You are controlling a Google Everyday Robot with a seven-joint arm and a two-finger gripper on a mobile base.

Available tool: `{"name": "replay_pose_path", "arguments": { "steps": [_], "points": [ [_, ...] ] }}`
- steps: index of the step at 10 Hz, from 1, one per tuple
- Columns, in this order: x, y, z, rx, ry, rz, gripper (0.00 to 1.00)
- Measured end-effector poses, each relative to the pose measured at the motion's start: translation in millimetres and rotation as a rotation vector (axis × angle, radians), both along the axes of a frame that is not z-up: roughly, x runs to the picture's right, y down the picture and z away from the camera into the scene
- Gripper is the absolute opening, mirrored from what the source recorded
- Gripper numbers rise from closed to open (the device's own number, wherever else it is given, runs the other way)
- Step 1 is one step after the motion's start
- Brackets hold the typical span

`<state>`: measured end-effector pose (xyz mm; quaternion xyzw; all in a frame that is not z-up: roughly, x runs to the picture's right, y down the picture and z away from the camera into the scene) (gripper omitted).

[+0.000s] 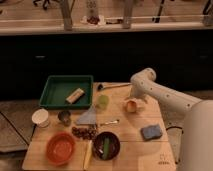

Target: Place apple in table surface

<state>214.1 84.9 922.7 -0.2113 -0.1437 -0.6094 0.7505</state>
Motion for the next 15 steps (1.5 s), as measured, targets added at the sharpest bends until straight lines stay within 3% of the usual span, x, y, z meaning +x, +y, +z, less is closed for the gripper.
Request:
{"name": "replay_pose_path", "arguments": {
  "steps": [8,15],
  "points": [
    [-30.4,10.1,-17.4,-0.095,-0.022,-0.067,0.8],
    [-38.7,23.0,-13.4,-0.159,-0.036,-0.045,0.78]
  ]
}}
